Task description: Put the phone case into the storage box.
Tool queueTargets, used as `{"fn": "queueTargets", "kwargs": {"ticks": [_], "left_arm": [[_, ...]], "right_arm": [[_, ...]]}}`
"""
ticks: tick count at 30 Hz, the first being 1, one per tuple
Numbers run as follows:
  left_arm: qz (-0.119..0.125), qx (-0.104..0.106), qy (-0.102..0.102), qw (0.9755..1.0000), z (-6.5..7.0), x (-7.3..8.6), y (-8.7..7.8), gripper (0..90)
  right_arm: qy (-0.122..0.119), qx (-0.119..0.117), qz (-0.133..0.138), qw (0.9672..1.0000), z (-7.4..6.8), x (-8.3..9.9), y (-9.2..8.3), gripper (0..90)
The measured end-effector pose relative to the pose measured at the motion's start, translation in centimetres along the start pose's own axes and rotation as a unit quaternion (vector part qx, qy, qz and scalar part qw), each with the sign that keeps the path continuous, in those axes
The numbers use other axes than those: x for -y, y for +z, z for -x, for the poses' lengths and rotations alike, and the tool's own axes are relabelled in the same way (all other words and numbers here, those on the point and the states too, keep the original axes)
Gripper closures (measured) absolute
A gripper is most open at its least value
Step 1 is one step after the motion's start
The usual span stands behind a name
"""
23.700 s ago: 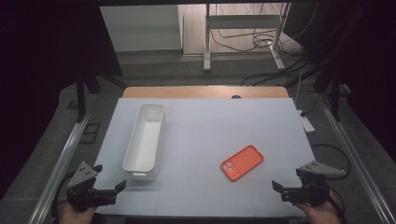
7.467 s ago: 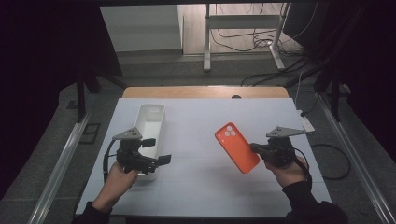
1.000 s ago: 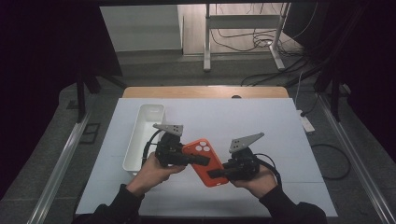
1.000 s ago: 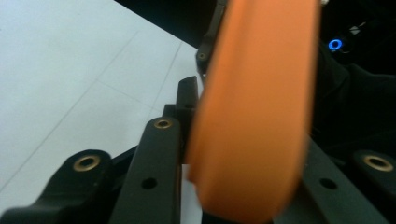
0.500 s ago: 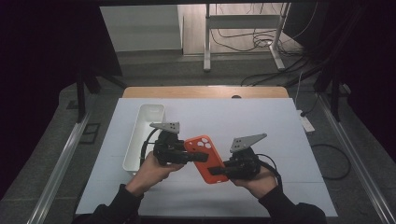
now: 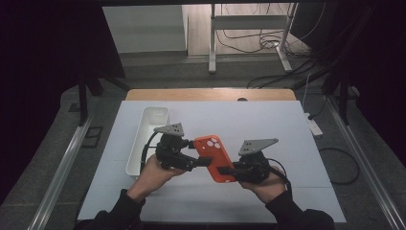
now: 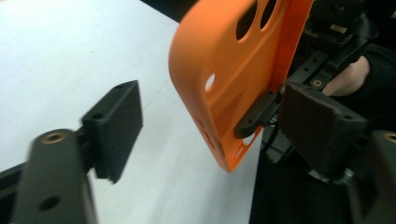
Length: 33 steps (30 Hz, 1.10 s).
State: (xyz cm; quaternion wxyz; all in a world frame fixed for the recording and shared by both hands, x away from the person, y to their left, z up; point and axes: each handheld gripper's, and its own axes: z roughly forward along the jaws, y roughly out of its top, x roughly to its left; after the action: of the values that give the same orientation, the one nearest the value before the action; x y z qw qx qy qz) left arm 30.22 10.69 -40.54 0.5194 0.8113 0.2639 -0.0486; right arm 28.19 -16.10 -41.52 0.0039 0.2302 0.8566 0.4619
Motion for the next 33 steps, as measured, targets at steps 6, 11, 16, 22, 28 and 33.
{"fn": "queueTargets", "kwargs": {"ticks": [6,11,16,22,28,33], "left_arm": [[-0.015,-0.051,0.013,0.9985,0.28,-0.04,0.10,3.9],[-0.025,-0.090,0.014,0.9955,0.28,0.01,0.08,1.2],[-0.026,-0.101,0.004,0.9945,0.03,0.15,-0.07,0.2],[-0.029,-0.120,-0.010,0.9923,-0.07,0.12,-0.09,0.0],[-0.038,-0.111,-0.006,0.9931,0.21,-0.02,0.24,0.5],[-0.042,-0.119,0.003,0.9919,0.63,-0.05,0.32,16.2]], "right_arm": [[0.008,0.024,0.005,0.9997,0.24,0.04,-0.25,85.1],[0.009,0.040,0.008,0.9991,0.36,0.09,-0.42,85.1],[0.010,0.058,0.011,0.9982,0.49,0.16,-0.53,85.1],[0.005,0.078,0.009,0.9969,0.47,0.21,-0.43,85.1],[-0.002,0.087,0.005,0.9962,0.17,0.15,-0.21,85.0],[-0.010,0.092,0.002,0.9957,-0.17,0.11,0.02,85.0]]}}
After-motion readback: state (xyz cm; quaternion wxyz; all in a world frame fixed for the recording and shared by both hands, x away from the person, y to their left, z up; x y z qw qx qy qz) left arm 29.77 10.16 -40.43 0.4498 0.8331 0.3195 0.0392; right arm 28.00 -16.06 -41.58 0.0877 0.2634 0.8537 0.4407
